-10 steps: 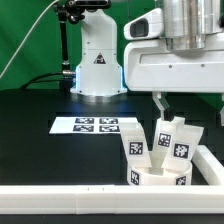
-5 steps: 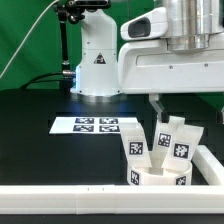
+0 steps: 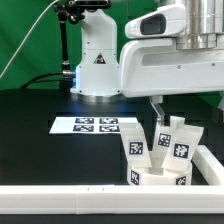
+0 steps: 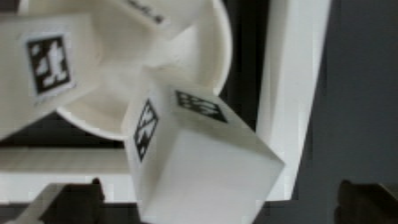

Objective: Assemble stool

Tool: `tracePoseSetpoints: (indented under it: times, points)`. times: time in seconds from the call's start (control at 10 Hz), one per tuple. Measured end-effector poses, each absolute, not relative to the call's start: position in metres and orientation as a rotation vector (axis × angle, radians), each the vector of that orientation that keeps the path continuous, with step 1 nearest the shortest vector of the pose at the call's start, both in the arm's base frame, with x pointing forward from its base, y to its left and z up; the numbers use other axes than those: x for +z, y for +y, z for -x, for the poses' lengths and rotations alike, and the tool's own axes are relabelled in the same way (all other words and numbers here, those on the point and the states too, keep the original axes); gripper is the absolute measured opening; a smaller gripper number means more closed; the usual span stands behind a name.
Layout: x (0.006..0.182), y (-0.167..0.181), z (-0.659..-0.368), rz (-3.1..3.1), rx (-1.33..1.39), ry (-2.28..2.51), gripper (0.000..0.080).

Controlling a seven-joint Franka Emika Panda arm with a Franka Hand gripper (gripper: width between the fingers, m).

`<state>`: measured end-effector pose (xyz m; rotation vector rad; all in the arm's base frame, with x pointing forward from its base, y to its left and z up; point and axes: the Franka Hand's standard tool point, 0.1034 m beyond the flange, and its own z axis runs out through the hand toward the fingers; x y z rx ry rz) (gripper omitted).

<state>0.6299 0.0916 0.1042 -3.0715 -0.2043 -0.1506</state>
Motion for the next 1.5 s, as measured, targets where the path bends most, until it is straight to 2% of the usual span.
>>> tracePoseSetpoints:
  times: [0.9,1.4,1.5]
  points:
    - [0.101,0.085,-0.629,2.909,-0.128,-1.280,0.0649]
    - [0.088,0.075,-0.626,2.769,-0.065,-1.619,0.0649]
    - [0.085,0.073,-0.626,2.770,-0.058,-1.615,0.0525]
